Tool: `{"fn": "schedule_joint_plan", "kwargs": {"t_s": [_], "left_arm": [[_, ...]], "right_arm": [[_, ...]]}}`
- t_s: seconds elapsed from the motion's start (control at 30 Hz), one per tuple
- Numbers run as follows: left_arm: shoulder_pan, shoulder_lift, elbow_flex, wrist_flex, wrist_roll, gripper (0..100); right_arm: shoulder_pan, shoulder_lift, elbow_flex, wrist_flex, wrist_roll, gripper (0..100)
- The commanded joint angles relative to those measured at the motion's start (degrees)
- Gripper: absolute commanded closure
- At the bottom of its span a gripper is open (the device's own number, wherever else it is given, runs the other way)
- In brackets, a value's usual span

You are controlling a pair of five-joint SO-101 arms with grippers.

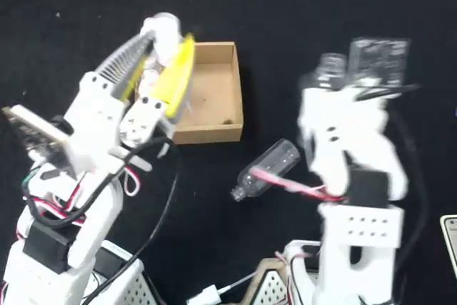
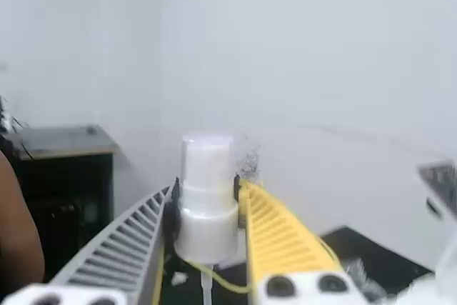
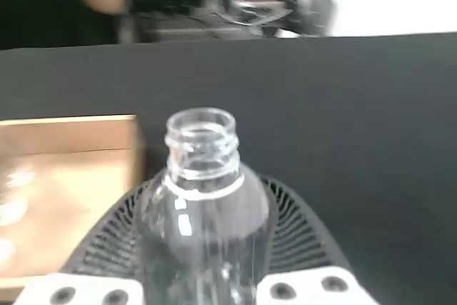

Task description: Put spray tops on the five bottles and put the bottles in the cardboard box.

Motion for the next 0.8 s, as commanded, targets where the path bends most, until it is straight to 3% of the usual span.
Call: {"fn": "schedule_joint_plan", "kwargs": {"t_s": [0.0, 0.17, 0.33, 0.53, 0.77], "left_arm": [[-1.8, 1.0, 0.1, -7.4, 0.4, 97], [-1.5, 2.4, 2.3, -9.7, 4.7, 97], [-2.1, 2.4, 5.2, -14.7, 14.7, 97], [-1.5, 1.8, 9.2, -21.9, 15.6, 97], [0.7, 2.5, 9.5, -21.8, 15.1, 97]], "right_arm": [[-10.1, -5.2, 10.2, -16.4, -0.4, 98.8], [-17.0, -10.7, 23.1, -28.8, 0.0, 98.8], [-21.4, -19.1, 29.7, -30.2, 0.0, 98.8], [-26.4, -29.1, 37.2, -29.7, 0.1, 98.8], [-26.4, -34.6, 40.6, -29.6, 0.1, 98.8]]}}
